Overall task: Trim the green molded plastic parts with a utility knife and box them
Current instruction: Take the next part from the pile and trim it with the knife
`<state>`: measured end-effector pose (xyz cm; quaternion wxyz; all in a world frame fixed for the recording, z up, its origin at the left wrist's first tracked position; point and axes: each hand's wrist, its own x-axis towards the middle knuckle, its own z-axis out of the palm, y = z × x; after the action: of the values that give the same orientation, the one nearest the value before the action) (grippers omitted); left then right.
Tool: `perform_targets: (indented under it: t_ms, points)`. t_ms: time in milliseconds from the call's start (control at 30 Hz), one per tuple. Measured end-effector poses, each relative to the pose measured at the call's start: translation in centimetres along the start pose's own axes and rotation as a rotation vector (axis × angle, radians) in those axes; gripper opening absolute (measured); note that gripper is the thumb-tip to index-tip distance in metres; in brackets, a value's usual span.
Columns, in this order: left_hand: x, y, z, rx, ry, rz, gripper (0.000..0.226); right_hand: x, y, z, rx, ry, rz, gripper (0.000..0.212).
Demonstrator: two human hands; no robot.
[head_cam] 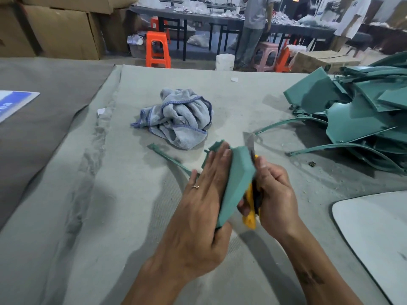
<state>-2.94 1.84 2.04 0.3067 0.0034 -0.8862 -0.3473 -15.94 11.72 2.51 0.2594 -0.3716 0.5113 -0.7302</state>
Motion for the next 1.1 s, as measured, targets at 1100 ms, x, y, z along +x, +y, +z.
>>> perform_targets:
  t_ms: [1100]
  points:
    - [-0.4, -0.5, 0.8, 0.174, -0.072, -0.027, 0.091, 0.0, -3.0, -2.9, -0.213, 0.224, 0.102, 0.066]
